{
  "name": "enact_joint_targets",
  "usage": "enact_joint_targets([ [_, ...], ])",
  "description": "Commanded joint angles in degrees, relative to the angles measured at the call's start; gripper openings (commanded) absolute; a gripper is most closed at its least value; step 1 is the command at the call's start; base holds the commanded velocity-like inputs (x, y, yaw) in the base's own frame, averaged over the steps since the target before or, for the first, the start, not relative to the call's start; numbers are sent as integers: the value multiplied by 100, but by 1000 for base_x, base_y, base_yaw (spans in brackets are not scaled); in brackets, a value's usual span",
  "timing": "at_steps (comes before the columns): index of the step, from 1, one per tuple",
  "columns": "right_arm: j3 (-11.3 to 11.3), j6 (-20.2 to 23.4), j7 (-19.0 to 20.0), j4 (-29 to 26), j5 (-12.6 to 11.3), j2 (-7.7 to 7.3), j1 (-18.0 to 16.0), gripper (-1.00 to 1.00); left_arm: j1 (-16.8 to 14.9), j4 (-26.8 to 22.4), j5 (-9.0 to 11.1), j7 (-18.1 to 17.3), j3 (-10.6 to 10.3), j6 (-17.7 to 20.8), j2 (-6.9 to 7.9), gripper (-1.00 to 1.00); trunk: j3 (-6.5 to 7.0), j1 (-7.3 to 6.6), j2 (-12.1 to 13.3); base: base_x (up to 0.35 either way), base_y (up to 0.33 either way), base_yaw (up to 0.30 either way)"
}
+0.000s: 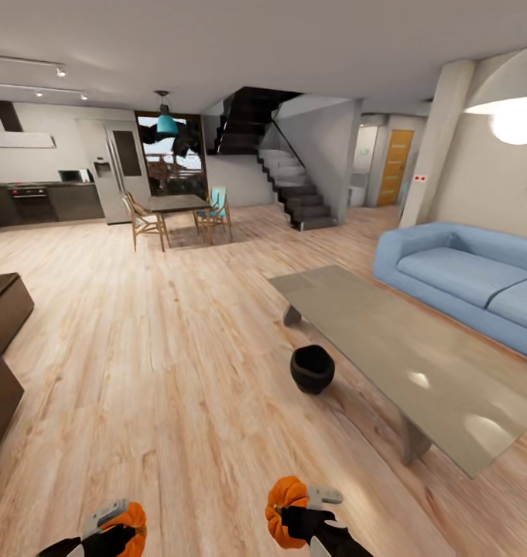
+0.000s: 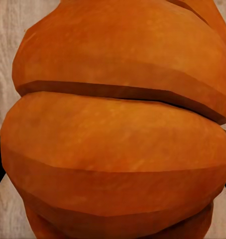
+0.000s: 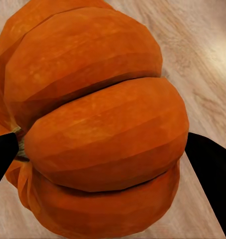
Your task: Place each of the two pumpkins and all three candles from the living room inside a cabinet in the living room (use any cabinet), then make sure every cabinet is closed, and position the cauldron so it is next to a table in the living room.
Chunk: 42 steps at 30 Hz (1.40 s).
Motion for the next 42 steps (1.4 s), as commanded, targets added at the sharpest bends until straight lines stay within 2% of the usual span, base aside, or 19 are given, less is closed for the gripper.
enact_joint_targets([
  [1, -2, -2, 11, -3, 2, 0, 0, -100, 0, -1, 2, -1, 5, 1, 0, -100, -4, 0, 0, 314, 0, 253],
  [12, -4, -29, 33, -10, 12, -4, 0, -100, -1, -1, 2, -1, 5, 1, 1, -100, -18, 0, 0, 330, 0, 95],
  [42, -4, -29, 27, -10, 7, 0, 0, -100, 0, -1, 2, -1, 5, 0, 1, -100, -18, 0, 0, 333, 0, 278],
])
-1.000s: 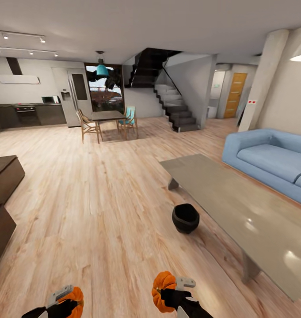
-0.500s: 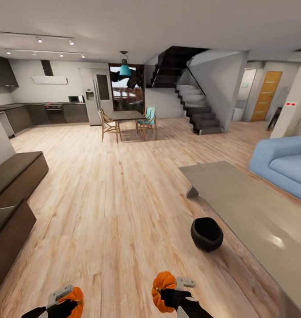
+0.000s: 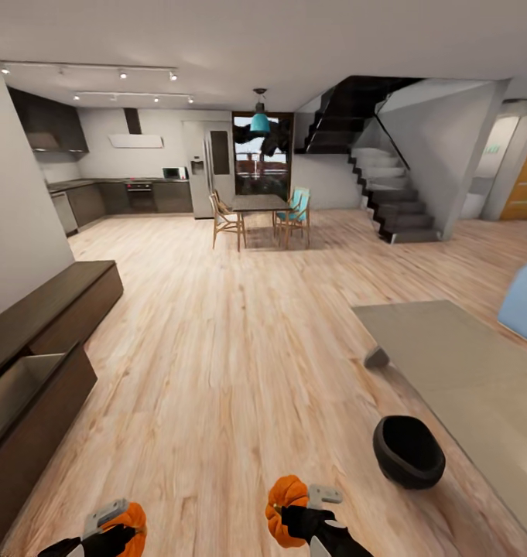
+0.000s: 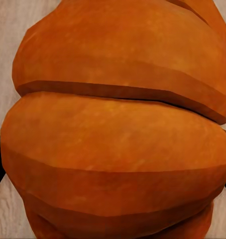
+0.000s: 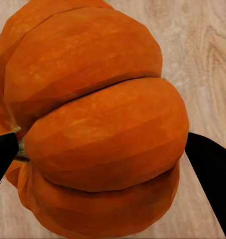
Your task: Place each of the two pumpkins and all three candles from the living room inside a cabinet in the living room (use any cabinet), then make sure every cabinet is closed, and position the cauldron so it is next to a table in the living room.
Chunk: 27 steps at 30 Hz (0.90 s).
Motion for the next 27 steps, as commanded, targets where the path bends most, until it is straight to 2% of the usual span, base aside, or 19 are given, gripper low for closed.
enact_joint_targets([
  [1, 0, -2, 9, -3, 3, 1, -1, -100, -1, -2, 3, -1, 10, -2, 0, -100, 0, 0, 0, 333, 0, 283],
  [6, 0, -2, 15, -3, 3, -22, -1, -100, -1, -2, 3, -1, 10, -7, 0, -100, 0, 0, 0, 333, 0, 108],
  [27, -29, -163, 27, 294, -56, -72, -1, -100, 0, -2, 3, -1, 10, -8, 0, -100, 0, 0, 0, 333, 0, 2],
])
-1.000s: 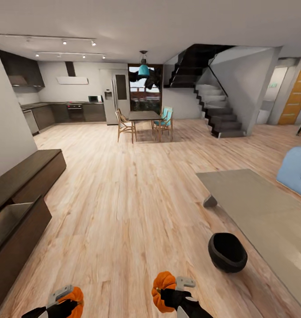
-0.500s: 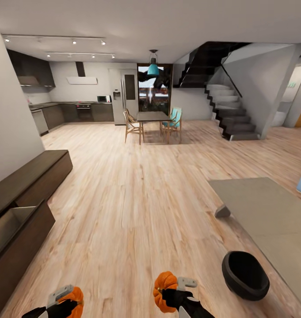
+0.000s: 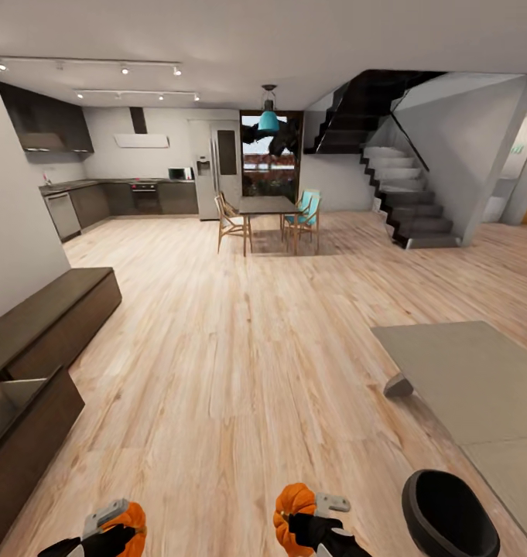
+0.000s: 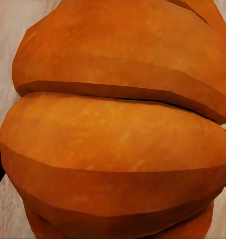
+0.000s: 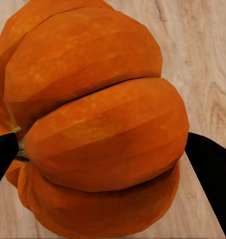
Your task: Place each of the two pumpkins and all three candles from the living room inside a cabinet in the living room (use any cabinet), then make sure every cabinet is closed, and position the cauldron so it is next to a table in the living room.
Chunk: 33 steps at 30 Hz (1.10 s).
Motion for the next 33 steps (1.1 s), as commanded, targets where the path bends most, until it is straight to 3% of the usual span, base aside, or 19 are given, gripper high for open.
enact_joint_targets([
  [1, -6, -4, 10, -2, -6, 1, 0, -100, -1, -2, 3, -1, 10, 1, 0, -100, 0, 0, 0, 333, 0, 0],
  [18, -57, 102, -74, -9, -33, 50, -4, -100, 4, -2, 3, -18, 19, 1, 11, -100, 0, 0, 0, 333, 0, 0],
  [20, -73, 354, -385, -51, -35, 82, -60, -100, 6, -2, 3, -18, 24, 6, 19, -100, 0, 0, 0, 333, 0, 0],
  [24, -101, 1045, -1556, -133, -47, 136, -252, -100, 4, -2, 3, -13, 26, 9, 25, -100, 0, 0, 0, 333, 0, 0],
  [33, -120, 939, -1654, -215, -52, 121, -268, -100, 3, -2, 3, -7, 16, 2, 20, -100, 0, 0, 0, 333, 1, 0],
])
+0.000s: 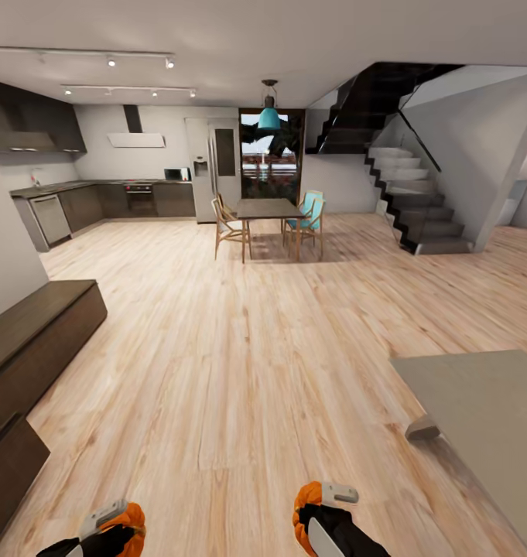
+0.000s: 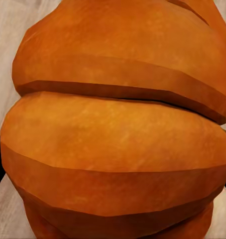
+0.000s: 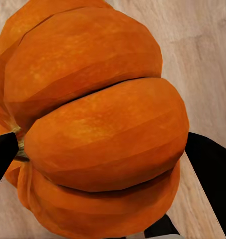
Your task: Place each of the two pumpkins and all three candles from the living room inside a cabinet in the living room (use any cabinet), then make sure every cabinet is closed, and position the cauldron so it is next to a table in the living room.
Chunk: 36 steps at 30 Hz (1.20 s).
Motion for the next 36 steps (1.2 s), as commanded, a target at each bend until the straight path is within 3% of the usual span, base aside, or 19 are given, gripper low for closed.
enact_joint_targets([
  [1, 1, -9, 9, -7, 8, -1, 0, -100, -1, -2, 3, -2, 9, 2, 1, -100, 0, 0, 0, 331, 48, 0],
  [12, 32, -61, 19, -8, 12, 9, 27, -100, 1, -2, 3, -16, 11, 1, 4, -100, -1, 0, 0, 258, 181, 109],
  [30, 45, -212, 209, 2, 10, -12, 55, -100, 3, -2, 3, -12, 4, 0, 0, -100, -3, 0, 0, 301, 2, 3],
  [36, 51, -203, 208, 2, 8, -4, 55, -100, 1, -2, 3, -12, 2, 0, -1, -100, -3, 0, 0, 332, 0, 195],
])
